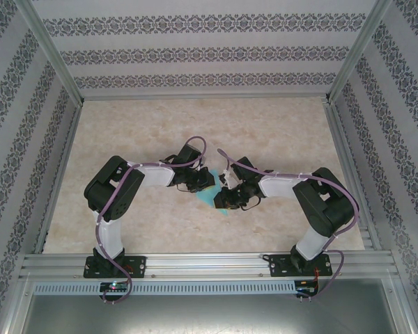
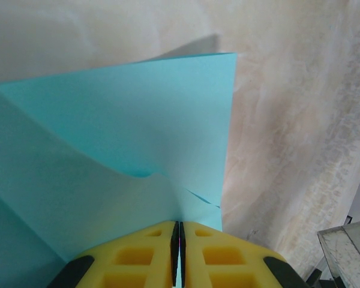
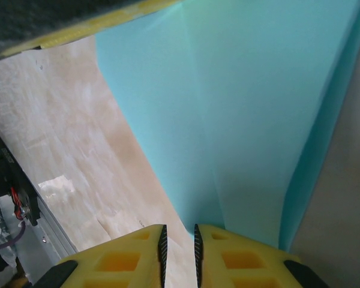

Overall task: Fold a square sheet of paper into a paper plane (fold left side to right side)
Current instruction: Fourth fold the wing at the center of the table.

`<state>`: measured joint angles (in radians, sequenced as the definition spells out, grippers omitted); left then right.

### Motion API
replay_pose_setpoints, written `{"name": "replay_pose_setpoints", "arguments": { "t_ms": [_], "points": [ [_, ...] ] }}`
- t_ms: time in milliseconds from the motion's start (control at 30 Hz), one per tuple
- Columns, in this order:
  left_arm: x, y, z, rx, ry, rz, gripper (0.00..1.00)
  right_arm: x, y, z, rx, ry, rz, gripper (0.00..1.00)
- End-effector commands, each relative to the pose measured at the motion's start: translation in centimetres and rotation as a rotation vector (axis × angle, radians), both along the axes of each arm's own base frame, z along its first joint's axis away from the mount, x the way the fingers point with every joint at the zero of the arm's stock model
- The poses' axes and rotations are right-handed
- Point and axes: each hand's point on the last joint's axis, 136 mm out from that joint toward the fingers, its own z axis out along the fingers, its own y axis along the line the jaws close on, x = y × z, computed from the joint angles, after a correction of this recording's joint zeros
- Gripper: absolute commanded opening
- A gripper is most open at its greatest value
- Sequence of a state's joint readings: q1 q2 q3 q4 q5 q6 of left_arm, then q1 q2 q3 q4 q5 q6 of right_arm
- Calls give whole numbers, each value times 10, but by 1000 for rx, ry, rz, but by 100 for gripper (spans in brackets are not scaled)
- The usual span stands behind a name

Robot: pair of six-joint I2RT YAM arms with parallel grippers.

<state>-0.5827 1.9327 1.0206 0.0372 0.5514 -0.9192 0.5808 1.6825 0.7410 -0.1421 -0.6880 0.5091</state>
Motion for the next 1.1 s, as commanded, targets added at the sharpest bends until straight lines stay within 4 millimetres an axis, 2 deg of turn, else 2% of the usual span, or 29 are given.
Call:
{"name": "replay_pose_setpoints", "arguments": {
  "t_ms": [0, 300, 667, 1067],
  "points": [
    [-26, 23, -42, 147, 90, -7, 15, -18, -10, -14, -51, 48, 22, 22],
    [-26, 24, -43, 152, 92, -7, 15, -33, -22, -24, -99, 88, 22, 22],
    [-26, 26, -45, 170, 96, -9, 14, -49, -38, -21, -159, 108, 43, 22],
    [-25, 26, -45, 169, 93, -10, 14, -55, -50, -23, -223, 118, 43, 21]
  ]
}}
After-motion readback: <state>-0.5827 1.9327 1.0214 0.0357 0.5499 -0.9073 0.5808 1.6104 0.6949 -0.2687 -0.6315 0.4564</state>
